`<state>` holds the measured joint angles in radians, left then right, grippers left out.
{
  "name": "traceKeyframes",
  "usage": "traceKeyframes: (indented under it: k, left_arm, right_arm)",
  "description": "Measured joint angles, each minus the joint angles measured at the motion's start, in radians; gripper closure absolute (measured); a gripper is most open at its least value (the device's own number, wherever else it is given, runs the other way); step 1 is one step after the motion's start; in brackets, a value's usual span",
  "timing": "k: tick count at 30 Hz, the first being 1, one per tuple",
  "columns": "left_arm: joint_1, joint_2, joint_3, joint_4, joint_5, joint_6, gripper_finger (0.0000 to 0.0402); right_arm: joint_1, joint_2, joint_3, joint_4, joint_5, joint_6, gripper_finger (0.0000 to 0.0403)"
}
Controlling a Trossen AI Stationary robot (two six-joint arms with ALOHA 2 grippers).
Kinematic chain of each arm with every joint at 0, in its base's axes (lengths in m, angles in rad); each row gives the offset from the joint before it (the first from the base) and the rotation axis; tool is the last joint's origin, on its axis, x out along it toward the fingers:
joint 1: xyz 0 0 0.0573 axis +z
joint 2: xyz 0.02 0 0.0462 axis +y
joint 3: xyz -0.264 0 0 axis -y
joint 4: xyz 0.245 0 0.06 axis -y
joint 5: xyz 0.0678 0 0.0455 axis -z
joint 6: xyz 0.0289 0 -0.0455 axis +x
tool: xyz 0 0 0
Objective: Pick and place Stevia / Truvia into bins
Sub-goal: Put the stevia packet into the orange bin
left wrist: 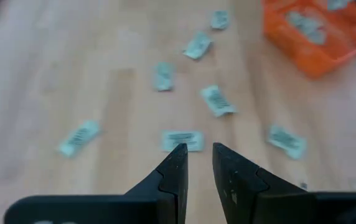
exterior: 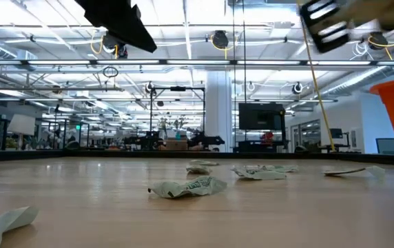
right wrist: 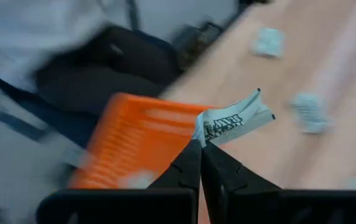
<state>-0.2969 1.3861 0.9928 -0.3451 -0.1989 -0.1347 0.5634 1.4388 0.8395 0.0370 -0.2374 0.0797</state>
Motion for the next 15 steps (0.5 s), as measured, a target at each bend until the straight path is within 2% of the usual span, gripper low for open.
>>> traceKeyframes:
  k: [3, 7, 12, 15]
  left_arm:
    - [-0.015, 0.000, 0.000, -0.004, 0.108, -0.028, 0.0321]
    - [-0.079, 0.000, 0.000, -0.003, 0.165, -0.054, 0.0321]
    - [-0.177, 0.006, 0.000, 0.000, 0.169, -0.281, 0.0315]
    - [-0.244, 0.034, 0.000, 0.006, 0.176, -0.420, 0.0302]
  right_arm:
    - [0.061, -0.007, -0.021, 0.003, 0.016, 0.138, 0.0402]
    - [0.114, 0.011, -0.052, -0.022, 0.141, 0.262, 0.0402]
    - [0.129, 0.021, -0.079, -0.043, 0.231, 0.359, 0.0381]
    - [0.128, 0.021, -0.098, -0.043, 0.238, 0.392, 0.0360]
